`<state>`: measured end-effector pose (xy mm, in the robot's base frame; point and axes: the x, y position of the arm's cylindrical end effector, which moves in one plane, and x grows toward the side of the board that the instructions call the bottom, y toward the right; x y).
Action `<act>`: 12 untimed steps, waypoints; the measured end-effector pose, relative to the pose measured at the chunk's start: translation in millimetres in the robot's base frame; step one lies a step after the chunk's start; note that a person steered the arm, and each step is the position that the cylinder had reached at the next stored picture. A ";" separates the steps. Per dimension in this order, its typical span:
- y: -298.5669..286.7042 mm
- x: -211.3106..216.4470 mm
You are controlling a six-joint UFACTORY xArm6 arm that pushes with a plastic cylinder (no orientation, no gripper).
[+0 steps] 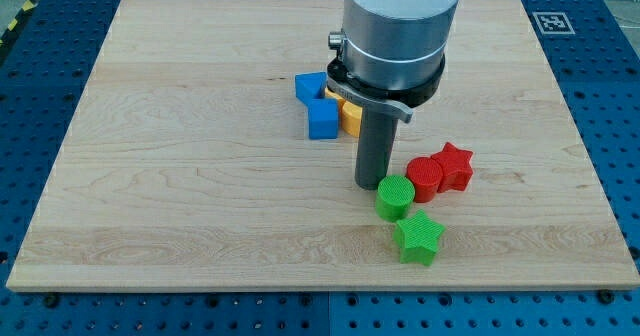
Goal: Separate the blue blocks with yellow blocks
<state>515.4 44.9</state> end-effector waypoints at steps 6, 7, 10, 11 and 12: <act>-51.1 -112.9; -65.2 -129.3; -65.2 -156.3; -61.5 -173.3; -29.8 -187.9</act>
